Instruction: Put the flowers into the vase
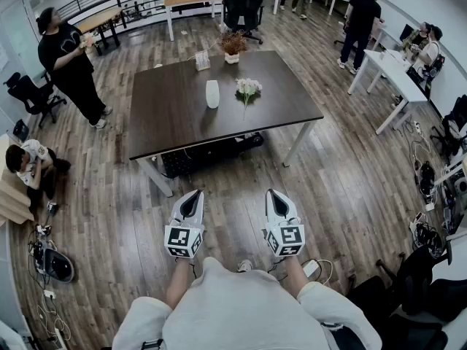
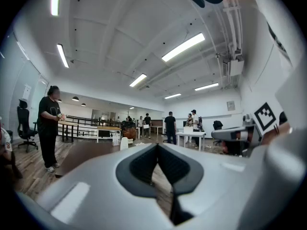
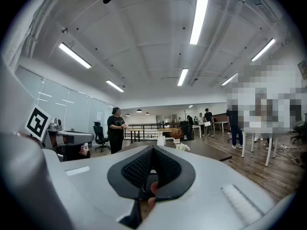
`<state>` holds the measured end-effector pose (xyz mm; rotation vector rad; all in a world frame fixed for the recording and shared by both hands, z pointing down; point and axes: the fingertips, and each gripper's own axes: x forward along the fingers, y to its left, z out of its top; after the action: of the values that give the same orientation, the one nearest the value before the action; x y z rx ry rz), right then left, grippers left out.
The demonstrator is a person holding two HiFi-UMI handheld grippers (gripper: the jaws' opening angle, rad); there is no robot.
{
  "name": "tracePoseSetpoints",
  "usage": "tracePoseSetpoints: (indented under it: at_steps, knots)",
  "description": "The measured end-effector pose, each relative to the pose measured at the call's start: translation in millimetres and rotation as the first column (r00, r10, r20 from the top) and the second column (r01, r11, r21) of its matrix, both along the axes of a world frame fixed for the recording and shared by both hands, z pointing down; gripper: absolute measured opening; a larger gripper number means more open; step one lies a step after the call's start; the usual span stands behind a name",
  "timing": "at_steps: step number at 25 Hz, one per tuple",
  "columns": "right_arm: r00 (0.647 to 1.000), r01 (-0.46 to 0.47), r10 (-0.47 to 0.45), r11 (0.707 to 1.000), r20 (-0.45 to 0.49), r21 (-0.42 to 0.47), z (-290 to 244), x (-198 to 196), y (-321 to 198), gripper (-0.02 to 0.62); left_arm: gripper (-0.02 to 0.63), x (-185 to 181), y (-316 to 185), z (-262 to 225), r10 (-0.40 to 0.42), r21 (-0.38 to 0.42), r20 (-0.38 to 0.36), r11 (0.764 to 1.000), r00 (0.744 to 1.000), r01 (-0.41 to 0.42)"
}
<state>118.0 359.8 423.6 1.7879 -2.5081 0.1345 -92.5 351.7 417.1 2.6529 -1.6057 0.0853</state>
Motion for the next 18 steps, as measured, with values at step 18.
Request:
tracePoseSetpoints:
  at_steps: [18]
  knots:
    - [0.999,0.045,-0.045,0.999,0.029,0.020,-1.7,4.9,-3.3,-0.003,0.009,15.1,-1.4,-4.8,0.007,0.016,0.004,1.000,1.000,-0.007]
